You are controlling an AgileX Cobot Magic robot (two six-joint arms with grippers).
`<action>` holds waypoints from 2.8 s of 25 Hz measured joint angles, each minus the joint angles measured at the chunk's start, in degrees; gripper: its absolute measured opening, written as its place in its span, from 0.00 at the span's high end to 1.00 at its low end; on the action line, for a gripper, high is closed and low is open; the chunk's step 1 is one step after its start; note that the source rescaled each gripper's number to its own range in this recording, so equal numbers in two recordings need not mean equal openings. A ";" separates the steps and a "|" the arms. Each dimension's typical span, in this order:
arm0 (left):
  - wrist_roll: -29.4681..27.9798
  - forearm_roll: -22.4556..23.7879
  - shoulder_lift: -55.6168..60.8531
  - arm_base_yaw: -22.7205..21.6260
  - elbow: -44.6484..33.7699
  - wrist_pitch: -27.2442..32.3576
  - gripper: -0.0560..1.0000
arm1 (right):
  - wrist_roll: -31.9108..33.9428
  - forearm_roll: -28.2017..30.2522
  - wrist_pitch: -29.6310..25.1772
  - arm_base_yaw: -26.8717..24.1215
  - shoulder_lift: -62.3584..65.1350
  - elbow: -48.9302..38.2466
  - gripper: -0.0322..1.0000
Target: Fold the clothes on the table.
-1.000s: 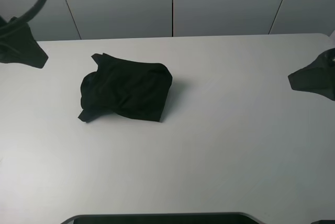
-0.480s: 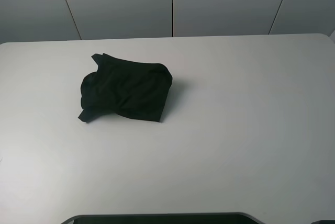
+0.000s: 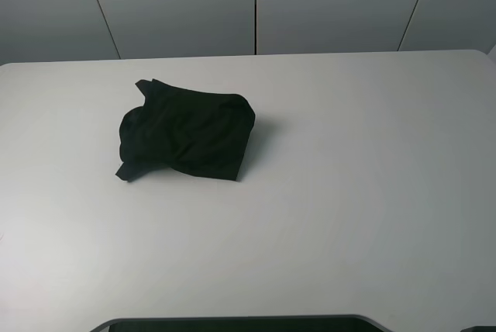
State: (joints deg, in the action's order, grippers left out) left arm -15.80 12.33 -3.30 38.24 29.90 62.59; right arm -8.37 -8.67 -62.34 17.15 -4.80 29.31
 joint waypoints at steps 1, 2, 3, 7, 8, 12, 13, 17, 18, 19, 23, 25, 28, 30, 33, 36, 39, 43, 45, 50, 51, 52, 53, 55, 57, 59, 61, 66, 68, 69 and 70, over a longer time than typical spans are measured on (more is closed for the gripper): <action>0.00 0.00 1.00 0.00 -0.12 0.30 0.07 | -0.11 -0.24 -0.12 0.00 0.70 0.00 0.00; 0.00 0.00 2.05 0.00 -0.12 0.42 0.07 | -0.11 -0.54 -0.12 0.00 1.55 0.00 0.00; 0.00 0.14 2.59 0.00 -0.12 0.42 0.07 | -0.24 -0.88 -0.12 0.00 2.53 0.00 0.00; 2.35 -0.99 3.02 0.00 -0.12 0.42 0.07 | -0.24 -1.84 -0.12 0.00 4.60 0.00 0.00; 3.56 -2.22 3.01 0.00 -0.12 0.42 0.07 | -0.24 -2.30 -0.12 0.00 4.70 0.00 0.00; 6.71 -4.93 3.30 0.00 -0.21 0.20 0.07 | -0.64 -2.83 -0.12 0.00 4.82 0.00 0.00; 6.71 -4.83 3.30 0.00 -0.24 0.08 0.07 | -0.74 -2.83 -0.12 0.00 4.82 0.00 0.00; 6.71 -5.04 3.30 0.00 -0.34 0.08 0.07 | -0.86 -2.95 -0.12 0.00 4.82 0.00 0.00; 6.71 -5.04 3.30 0.00 -0.34 0.08 0.07 | -0.86 -2.95 -0.12 0.00 4.82 0.00 0.00; 6.71 -5.60 3.30 0.00 -0.34 0.08 0.07 | -0.86 -2.95 -0.12 0.00 4.82 0.00 0.00; 7.94 -7.33 3.30 -2.71 -0.34 0.08 0.07 | -0.86 -3.04 -0.12 0.00 4.82 0.00 0.00; 8.32 -7.57 3.30 -6.15 -0.34 -0.03 0.07 | -0.86 -3.04 -0.12 -1.24 4.82 0.00 0.00; 8.32 -7.57 3.30 -13.30 -0.34 -0.03 0.07 | -1.10 -3.52 -0.12 -6.03 4.82 0.00 0.00; 8.43 -7.57 3.30 -17.79 -0.34 -0.14 0.07 | -1.10 -3.63 -0.12 -10.74 4.82 0.00 0.00; 8.43 -7.57 3.30 -24.20 -0.34 -0.14 0.07 | -1.10 -3.85 -0.12 -15.64 4.82 0.00 0.00; 8.43 -7.57 3.30 -29.17 -0.34 -0.14 0.07 | -1.34 -3.85 -0.12 -18.56 4.82 0.00 0.00; 8.43 -7.70 3.30 -30.42 -0.34 -0.14 0.07 | -1.54 -3.85 -0.12 -18.90 4.82 0.00 0.00; 8.94 -8.19 3.30 -30.56 -0.34 -0.14 0.07 | -2.55 -2.98 -0.12 -18.90 4.82 0.00 0.00; 10.15 -9.07 3.30 -30.56 -0.34 -0.14 0.07 | -2.78 -2.86 -0.12 -18.90 4.82 0.00 0.00; 13.10 -11.54 3.30 -30.56 -0.34 -0.14 0.07 | -3.01 -2.86 -0.12 -18.90 4.82 0.00 0.00; 13.25 -11.68 3.30 -30.56 -0.34 -0.14 0.07 | -3.01 -2.86 -0.12 -18.90 4.82 0.00 0.00; 13.38 -11.68 3.30 -30.56 -0.34 -0.14 0.07 | -3.01 -2.86 -0.23 -18.90 4.82 0.00 0.00; 13.38 -11.82 3.30 -30.56 -0.34 -0.14 0.07 | -3.01 -2.86 -0.23 -18.90 4.82 0.00 0.00; 13.38 -11.91 3.30 -30.56 -0.34 -0.24 0.07 | -3.01 -2.86 -0.34 -18.90 4.82 0.00 0.00; 13.38 -11.91 3.30 -30.56 -0.34 -0.24 0.07 | -3.01 -2.86 -0.43 -18.90 4.82 0.00 0.00; 13.38 -11.91 3.30 -30.56 -0.34 -0.24 0.07 | -3.01 -2.86 -0.47 -18.90 4.82 0.00 0.00; 13.38 -11.91 3.30 -30.56 -0.34 -0.24 0.07 | -3.01 -3.06 -0.47 -18.90 4.82 0.00 0.00; 13.38 -11.91 3.30 -30.56 -0.34 -0.24 0.07 | -3.01 -3.88 -0.56 -18.90 4.82 0.00 0.00; 13.38 -11.91 3.30 -30.56 -0.34 -0.24 0.07 | -3.01 -3.90 -0.59 -18.90 4.82 0.00 0.00; 13.38 -11.91 3.30 -30.56 -0.34 -0.24 0.07 | -3.01 -3.90 -0.69 -18.90 4.82 0.00 0.00; 13.38 -11.91 3.30 -30.56 -0.34 -0.24 0.07 | -3.01 -3.90 -0.69 -18.90 4.82 0.00 0.00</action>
State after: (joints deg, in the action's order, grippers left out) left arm -2.42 0.42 0.00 7.67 29.56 62.35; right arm -11.38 -12.57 -63.03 -1.75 0.02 29.31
